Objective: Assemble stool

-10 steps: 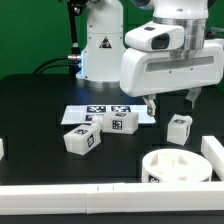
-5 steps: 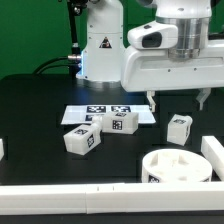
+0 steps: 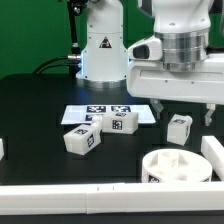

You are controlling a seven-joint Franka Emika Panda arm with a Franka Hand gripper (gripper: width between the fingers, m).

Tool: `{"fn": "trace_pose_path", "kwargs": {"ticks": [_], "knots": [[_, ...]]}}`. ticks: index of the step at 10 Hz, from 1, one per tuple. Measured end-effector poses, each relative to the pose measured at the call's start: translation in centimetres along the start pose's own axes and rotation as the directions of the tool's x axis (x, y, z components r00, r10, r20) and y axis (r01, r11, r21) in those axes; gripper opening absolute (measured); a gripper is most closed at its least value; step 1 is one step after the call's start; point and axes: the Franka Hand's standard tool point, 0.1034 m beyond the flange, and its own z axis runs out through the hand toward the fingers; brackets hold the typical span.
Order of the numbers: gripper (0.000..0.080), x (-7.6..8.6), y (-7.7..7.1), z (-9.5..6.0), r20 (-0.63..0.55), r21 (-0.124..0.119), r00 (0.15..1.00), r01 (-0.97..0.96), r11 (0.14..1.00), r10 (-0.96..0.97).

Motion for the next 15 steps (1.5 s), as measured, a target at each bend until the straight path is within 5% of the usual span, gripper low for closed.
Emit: {"fn": "trace_pose_path", "kwargs": {"ticks": [1, 3, 7, 9, 15], "knots": [[0.0649, -0.1, 0.9, -0.2, 0.076, -0.007, 0.997, 0.004, 1.0, -0.003], [0.0649, 0.1, 0.4, -1.5, 0.253, -0.068, 0.967, 0.023, 0.997, -0.005], [0.0649, 0.4, 1.1, -1.1, 0.489, -0.088, 0.872, 0.042, 0.995, 0.007], [0.0649, 0.6, 1.5, 0.1, 0.61, -0.059, 0.793, 0.041, 0.997, 0.004], [0.0649, -0.2, 1.7, 2.2, 0.739, -0.051, 0.671, -0.038, 0.998, 0.064]]}}
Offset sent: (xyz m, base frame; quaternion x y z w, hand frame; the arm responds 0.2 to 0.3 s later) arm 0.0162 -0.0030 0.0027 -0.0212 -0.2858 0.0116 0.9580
